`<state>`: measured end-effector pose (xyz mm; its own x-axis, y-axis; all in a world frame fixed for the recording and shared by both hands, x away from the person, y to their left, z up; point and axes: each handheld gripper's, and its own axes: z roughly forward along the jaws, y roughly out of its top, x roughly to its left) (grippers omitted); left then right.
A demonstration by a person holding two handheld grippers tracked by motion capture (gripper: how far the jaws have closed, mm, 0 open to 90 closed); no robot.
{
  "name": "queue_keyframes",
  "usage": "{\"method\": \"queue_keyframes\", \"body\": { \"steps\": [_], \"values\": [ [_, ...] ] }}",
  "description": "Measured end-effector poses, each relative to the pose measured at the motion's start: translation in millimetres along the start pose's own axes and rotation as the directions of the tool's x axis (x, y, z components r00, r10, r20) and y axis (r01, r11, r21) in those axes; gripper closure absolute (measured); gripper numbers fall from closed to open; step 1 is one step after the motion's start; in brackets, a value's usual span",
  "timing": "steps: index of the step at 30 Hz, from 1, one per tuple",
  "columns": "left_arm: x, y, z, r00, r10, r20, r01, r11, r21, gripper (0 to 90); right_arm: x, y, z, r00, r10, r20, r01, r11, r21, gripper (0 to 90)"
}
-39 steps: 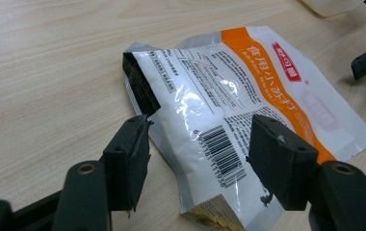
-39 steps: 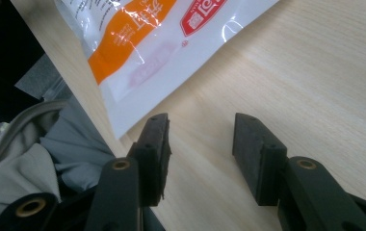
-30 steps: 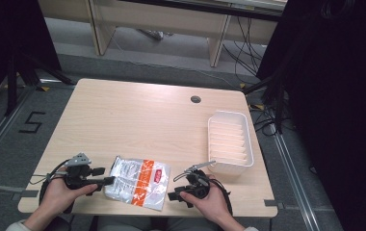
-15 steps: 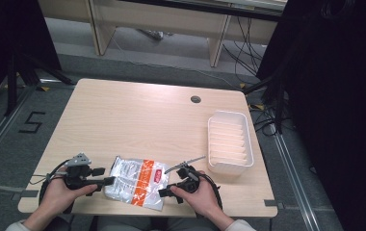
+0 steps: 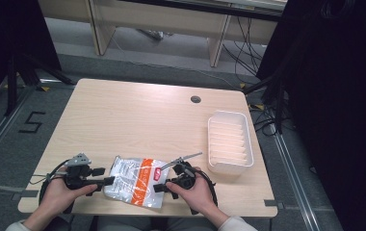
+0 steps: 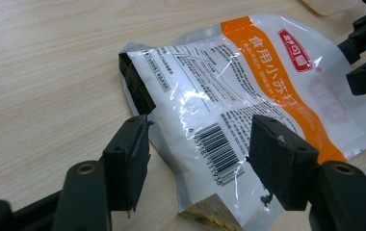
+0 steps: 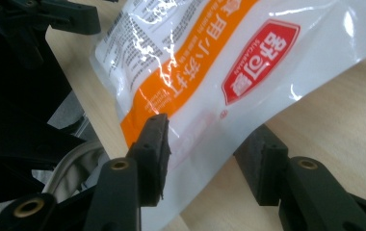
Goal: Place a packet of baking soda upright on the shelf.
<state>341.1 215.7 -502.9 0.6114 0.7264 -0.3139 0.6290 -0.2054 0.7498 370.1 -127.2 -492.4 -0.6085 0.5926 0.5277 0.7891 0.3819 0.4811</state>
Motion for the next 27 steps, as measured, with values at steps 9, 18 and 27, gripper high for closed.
{"method": "queue_keyframes", "body": {
  "steps": [9,18,27],
  "values": [
    [0.6,-0.1,-0.4,1.0,0.0,0.001,0.0,1.0,-0.002,39.1,12.3,16.6,19.0,0.9947,-0.097,0.033,0.096,0.995,0.024,62.8],
    [1.0,-0.3,-1.2,1.0,0.007,0.0,-0.007,1.0,-0.005,39.2,17.3,25.9,28.6,0.9816,-0.177,0.071,0.172,0.9825,0.071,79.0],
    [1.8,-0.2,-2.8,1.0,0.0,-0.006,0.0,0.9998,-0.018,39.4,18.4,40.7,24.6,0.9645,-0.251,0.082,0.241,0.9636,0.116,90.0]
  ]
}}
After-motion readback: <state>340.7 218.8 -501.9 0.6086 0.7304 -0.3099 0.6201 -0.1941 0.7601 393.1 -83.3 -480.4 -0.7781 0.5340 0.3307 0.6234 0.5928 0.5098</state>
